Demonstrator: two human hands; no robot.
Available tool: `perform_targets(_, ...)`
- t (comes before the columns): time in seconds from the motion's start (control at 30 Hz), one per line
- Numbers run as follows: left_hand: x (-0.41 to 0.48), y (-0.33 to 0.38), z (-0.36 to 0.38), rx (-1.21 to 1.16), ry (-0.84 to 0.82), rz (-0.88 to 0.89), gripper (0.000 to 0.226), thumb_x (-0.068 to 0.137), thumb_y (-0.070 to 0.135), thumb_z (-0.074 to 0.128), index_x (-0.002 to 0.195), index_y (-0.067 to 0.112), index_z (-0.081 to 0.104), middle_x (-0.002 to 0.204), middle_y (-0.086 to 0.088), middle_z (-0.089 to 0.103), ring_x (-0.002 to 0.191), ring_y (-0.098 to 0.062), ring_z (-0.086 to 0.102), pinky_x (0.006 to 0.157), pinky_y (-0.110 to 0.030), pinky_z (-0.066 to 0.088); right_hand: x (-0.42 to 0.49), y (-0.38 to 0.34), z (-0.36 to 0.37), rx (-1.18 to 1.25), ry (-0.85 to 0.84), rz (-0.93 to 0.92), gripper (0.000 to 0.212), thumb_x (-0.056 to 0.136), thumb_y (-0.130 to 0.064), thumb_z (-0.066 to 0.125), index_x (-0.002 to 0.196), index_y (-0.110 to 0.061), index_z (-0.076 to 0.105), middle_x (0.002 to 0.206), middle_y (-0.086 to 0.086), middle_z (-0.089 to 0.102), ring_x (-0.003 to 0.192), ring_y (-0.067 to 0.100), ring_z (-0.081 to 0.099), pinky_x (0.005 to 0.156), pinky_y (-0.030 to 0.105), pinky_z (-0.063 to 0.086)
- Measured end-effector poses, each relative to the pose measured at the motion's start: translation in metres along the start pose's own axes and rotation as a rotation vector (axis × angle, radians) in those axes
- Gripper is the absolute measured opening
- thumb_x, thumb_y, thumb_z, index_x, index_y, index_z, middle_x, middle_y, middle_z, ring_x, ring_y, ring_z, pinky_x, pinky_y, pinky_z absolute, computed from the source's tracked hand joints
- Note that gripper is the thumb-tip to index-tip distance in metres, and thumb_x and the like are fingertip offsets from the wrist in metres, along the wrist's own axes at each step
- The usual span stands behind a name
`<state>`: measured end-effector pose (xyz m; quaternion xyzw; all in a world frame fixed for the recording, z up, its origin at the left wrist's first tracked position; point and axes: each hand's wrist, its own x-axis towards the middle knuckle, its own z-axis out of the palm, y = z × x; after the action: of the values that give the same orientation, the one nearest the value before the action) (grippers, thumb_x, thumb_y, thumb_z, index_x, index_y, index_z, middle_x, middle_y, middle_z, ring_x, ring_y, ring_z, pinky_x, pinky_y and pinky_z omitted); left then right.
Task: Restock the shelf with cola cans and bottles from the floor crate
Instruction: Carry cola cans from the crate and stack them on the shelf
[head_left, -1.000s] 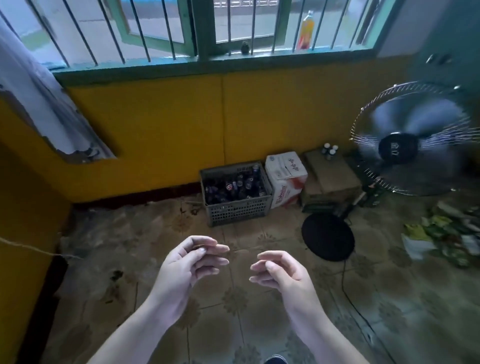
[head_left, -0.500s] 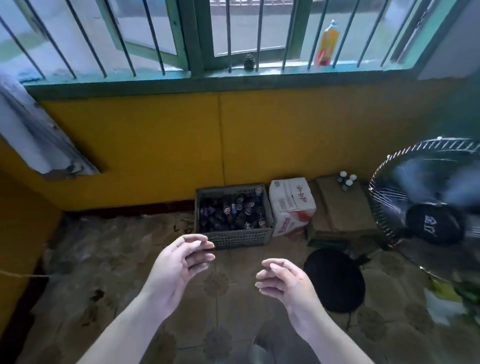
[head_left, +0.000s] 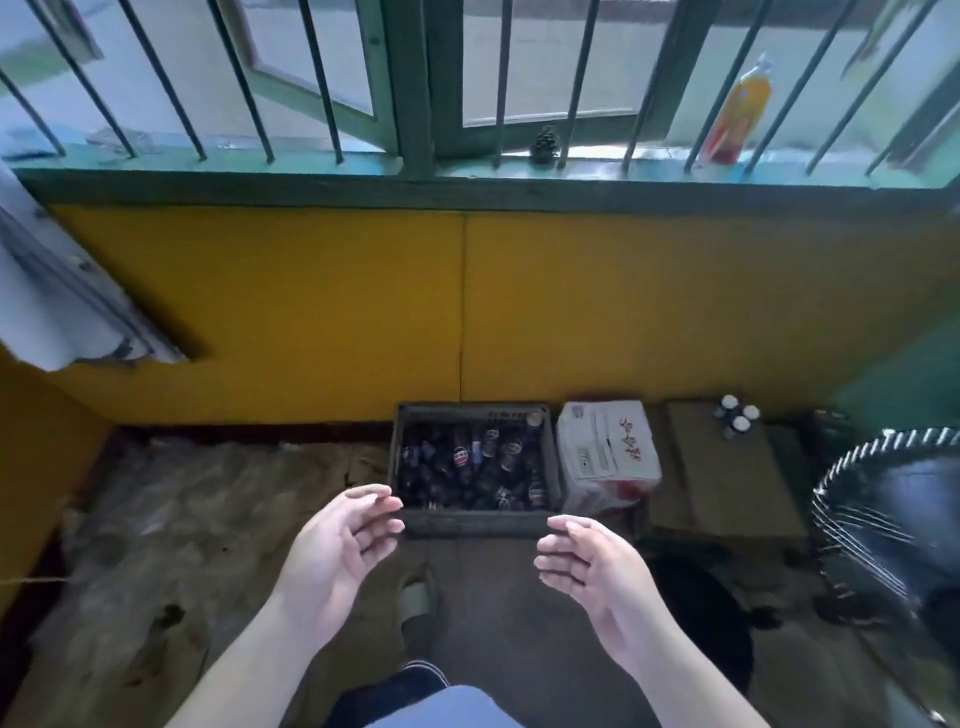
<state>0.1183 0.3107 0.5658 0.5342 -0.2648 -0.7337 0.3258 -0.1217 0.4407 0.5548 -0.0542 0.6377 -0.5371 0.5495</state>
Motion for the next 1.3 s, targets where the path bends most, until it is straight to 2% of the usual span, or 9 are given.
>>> perform_targets(0.13,0.085,0.023,0.016,0.013,0.013,-0.134,0.023,0.104,0.014,0.046,0.106,0.010,0.068,0.095,-0.010,0.072,0.076,-0.021,0.068,0.075,-0.035,0.051,0.042,-0.023,0.005,0.089,0.156,0.048,0.024,0.106,-0.009,0.045,0.110,0.001,0.066,0.086,0.020,0.074,0.079,0.034,0.071,0.076,0.041,0.056)
perform_targets(0.27,0.156,0.055,0.055,0.176,-0.080,-0.237,0.020,0.104,0.014,0.049,0.107,0.005,0.067,0.090,-0.010,0.073,0.079,-0.023,0.064,0.074,-0.034,0.051,0.082,-0.040,0.011,0.223,0.310,0.125,0.024,0.106,-0.009,0.045,0.107,0.003,0.066,0.086,0.022,0.069,0.078,0.036,0.066,0.078,0.044,0.055)
perform_targets(0.43,0.241,0.077,0.099,0.338,-0.138,-0.324,0.020,0.102,0.014,0.052,0.110,0.003,0.067,0.091,-0.009,0.072,0.077,-0.021,0.064,0.073,-0.032,0.051,0.136,-0.044,0.025,0.367,0.406,0.173,0.022,0.103,-0.010,0.050,0.110,0.004,0.066,0.089,0.021,0.069,0.081,0.035,0.067,0.079,0.043,0.055)
perform_targets(0.57,0.289,0.069,0.123,0.409,-0.147,-0.343,0.020,0.102,0.013,0.054,0.109,0.002,0.068,0.089,-0.010,0.073,0.074,-0.022,0.065,0.073,-0.033,0.051,0.185,-0.041,0.027,0.328,0.406,0.224,0.022,0.103,-0.012,0.051,0.111,0.002,0.066,0.091,0.020,0.070,0.080,0.033,0.069,0.077,0.041,0.056)
perform_targets(0.9,0.417,-0.041,0.126,0.648,-0.044,-0.467,0.018,0.102,0.010,0.053,0.104,0.003,0.069,0.098,-0.016,0.074,0.081,-0.027,0.068,0.076,-0.036,0.055,0.360,0.012,-0.028,0.144,0.381,0.435,0.021,0.105,-0.009,0.045,0.104,-0.003,0.065,0.088,0.017,0.072,0.077,0.030,0.069,0.068,0.035,0.057)
perform_targets(1.07,0.514,-0.119,0.124,0.893,-0.142,-0.413,0.013,0.103,0.004,0.050,0.100,-0.001,0.062,0.089,-0.016,0.068,0.073,-0.025,0.064,0.068,-0.032,0.050,0.481,0.068,-0.052,-0.021,0.278,0.430,0.018,0.106,-0.012,0.050,0.110,0.000,0.063,0.086,0.014,0.071,0.062,0.017,0.072,0.055,0.024,0.059)
perform_targets(1.17,0.577,-0.172,0.113,1.034,-0.177,-0.407,0.013,0.099,0.007,0.053,0.088,0.004,0.060,0.088,-0.016,0.067,0.075,-0.025,0.062,0.070,-0.040,0.054,0.547,0.116,-0.059,-0.063,0.268,0.458,0.011,0.103,-0.006,0.054,0.095,-0.003,0.061,0.082,0.015,0.067,0.058,0.019,0.066,0.052,0.027,0.053)
perform_targets(1.23,0.624,-0.213,0.103,1.165,-0.200,-0.378,0.009,0.092,0.010,0.056,0.085,0.006,0.059,0.089,-0.020,0.067,0.080,-0.029,0.063,0.087,-0.054,0.056,0.584,0.154,-0.063,-0.116,0.249,0.444,0.022,0.101,-0.006,0.055,0.081,-0.013,0.062,0.082,0.017,0.067,0.062,0.021,0.060,0.056,0.029,0.047)
perform_targets(1.3,0.665,-0.255,0.096,1.240,-0.195,-0.327,0.010,0.097,0.010,0.054,0.097,0.002,0.061,0.099,-0.025,0.067,0.090,-0.036,0.065,0.091,-0.050,0.052,0.621,0.194,-0.065,-0.158,0.266,0.424,0.036,0.094,-0.008,0.060,0.063,-0.026,0.062,0.079,0.018,0.063,0.063,0.024,0.056,0.059,0.032,0.040)
